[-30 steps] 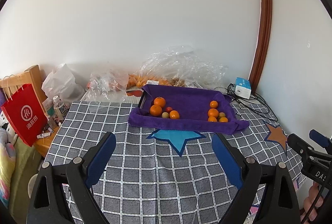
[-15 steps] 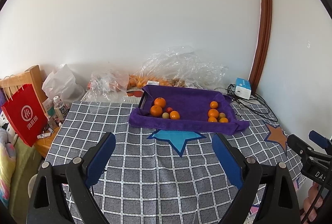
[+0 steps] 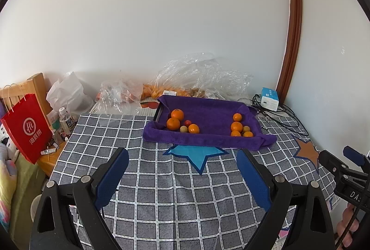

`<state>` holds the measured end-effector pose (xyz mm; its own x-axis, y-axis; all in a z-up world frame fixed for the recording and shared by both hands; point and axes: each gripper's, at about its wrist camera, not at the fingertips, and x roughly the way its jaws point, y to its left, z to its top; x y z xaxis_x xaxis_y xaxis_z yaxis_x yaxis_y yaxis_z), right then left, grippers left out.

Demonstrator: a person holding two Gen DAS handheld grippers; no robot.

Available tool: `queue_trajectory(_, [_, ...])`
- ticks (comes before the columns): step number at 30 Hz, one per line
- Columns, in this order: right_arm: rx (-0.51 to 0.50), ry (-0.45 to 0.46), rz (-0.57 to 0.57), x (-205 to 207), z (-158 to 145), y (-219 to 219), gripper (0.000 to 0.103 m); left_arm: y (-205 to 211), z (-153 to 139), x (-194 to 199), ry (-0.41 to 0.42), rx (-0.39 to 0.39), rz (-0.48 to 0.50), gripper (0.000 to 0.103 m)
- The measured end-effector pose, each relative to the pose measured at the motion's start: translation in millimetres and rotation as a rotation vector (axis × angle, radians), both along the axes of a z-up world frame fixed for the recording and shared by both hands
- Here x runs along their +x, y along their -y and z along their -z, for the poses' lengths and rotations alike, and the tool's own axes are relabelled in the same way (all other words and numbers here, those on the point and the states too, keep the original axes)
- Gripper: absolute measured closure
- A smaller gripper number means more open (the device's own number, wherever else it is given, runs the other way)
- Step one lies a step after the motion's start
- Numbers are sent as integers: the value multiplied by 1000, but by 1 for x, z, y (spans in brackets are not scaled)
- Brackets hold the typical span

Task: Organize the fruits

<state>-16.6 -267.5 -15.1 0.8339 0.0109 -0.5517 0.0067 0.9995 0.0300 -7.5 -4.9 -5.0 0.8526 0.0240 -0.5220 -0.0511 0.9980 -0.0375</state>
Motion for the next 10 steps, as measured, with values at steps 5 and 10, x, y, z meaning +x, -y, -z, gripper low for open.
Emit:
queue_trajectory(5, [0,1,0,-1,0,0,5,-2,0,0,2,-9,1,9])
queue_trajectory(10, [0,5,-1,-1,0,-1,5,-1,1,-2,13,6,1,9])
